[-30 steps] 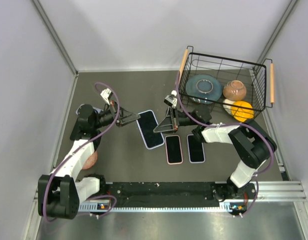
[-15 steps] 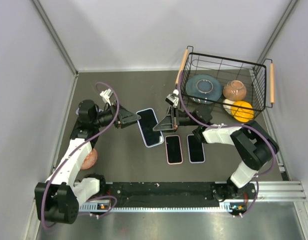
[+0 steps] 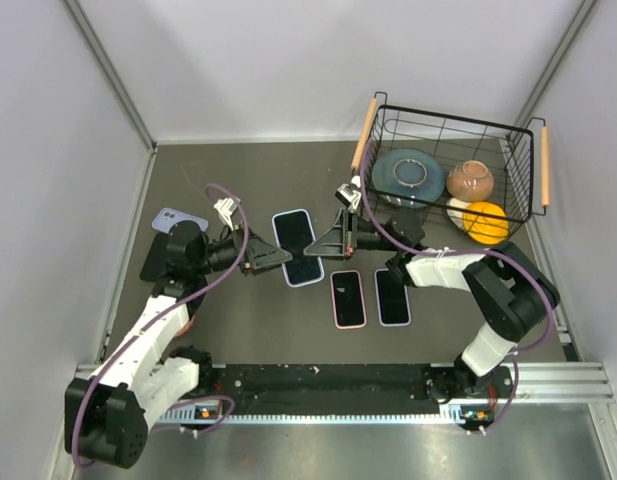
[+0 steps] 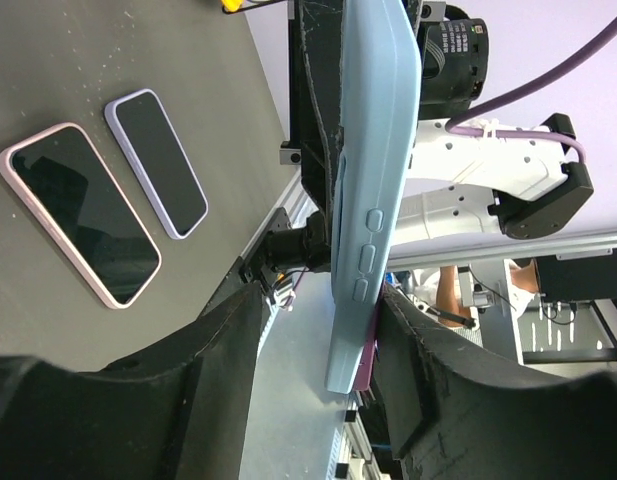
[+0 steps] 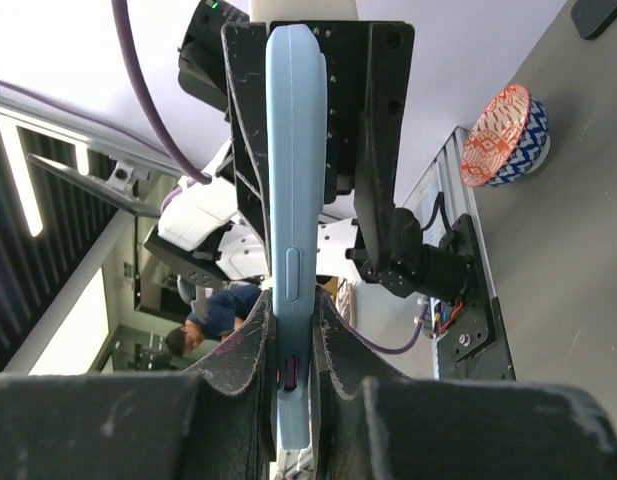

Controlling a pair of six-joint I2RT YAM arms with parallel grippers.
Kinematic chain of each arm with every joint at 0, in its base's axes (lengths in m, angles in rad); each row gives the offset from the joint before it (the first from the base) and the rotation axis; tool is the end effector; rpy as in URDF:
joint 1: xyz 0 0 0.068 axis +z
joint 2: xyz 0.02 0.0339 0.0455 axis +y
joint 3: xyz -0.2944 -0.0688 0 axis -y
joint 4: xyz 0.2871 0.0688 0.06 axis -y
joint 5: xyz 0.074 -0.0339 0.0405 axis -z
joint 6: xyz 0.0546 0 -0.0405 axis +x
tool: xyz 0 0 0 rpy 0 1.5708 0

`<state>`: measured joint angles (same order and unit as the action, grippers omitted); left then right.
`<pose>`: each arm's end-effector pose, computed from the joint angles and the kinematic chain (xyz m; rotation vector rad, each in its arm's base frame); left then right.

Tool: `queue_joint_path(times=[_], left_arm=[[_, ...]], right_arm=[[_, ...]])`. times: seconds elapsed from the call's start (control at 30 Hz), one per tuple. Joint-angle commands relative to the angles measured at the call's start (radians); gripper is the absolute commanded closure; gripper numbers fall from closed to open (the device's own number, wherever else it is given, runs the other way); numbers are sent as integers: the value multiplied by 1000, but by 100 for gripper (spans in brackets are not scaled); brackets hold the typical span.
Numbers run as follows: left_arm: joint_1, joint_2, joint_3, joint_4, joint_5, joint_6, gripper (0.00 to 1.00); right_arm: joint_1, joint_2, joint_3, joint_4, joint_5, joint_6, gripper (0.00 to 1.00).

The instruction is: Put the phone into the phone case

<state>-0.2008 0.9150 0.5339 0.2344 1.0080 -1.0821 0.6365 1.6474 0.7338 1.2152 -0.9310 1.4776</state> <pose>0.2175 -0.0914 0.2807 0.0073 2.0096 -1.7389 0.2693 0.2535 0.2481 -0.3319 1.8424 2.2111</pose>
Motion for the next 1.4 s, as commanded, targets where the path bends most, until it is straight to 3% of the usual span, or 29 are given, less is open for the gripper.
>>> queue_joint_path(times=[0.0,0.17,0.3,0.33,0.43,0.5,0.57,0.67,0.7,0.93,1.2,1.37], left_arm=[[-37,13,-8,48,4,-1,49],[-54,12,-8,0,7,7,59],[-54,15,-3,-80,4,33,98],[-54,25,6,-128,-14,50,100],[-54,42,47,-320,-75,134,100],[-54,53,73,-391,-80,171,100],[-54,50,71,-376,-63,137,86],[-54,-1,41,-284,-55,75,62],[-54,-27,29,-265,-57,65,60],[-55,-51,-28,-132,-31,-12,60],[-55,-30,-22,-98,-43,-7,60],[-55,-10,-11,-79,-57,-9,69]], right_arm=[[-4,-9,38,133,109,1,99],[-11,6,15,141,181,-4,99],[-9,17,12,149,204,-7,99],[-9,17,10,147,208,-13,99],[-9,-15,12,75,210,-80,99],[-11,-46,18,-75,216,-184,99],[-9,-93,15,-161,238,-255,99],[-11,-109,12,-151,241,-223,99],[-11,-107,12,-111,239,-206,99],[-9,-57,13,19,238,-99,99],[-11,-46,-10,21,230,-108,99],[-6,-41,-31,64,230,-94,99]])
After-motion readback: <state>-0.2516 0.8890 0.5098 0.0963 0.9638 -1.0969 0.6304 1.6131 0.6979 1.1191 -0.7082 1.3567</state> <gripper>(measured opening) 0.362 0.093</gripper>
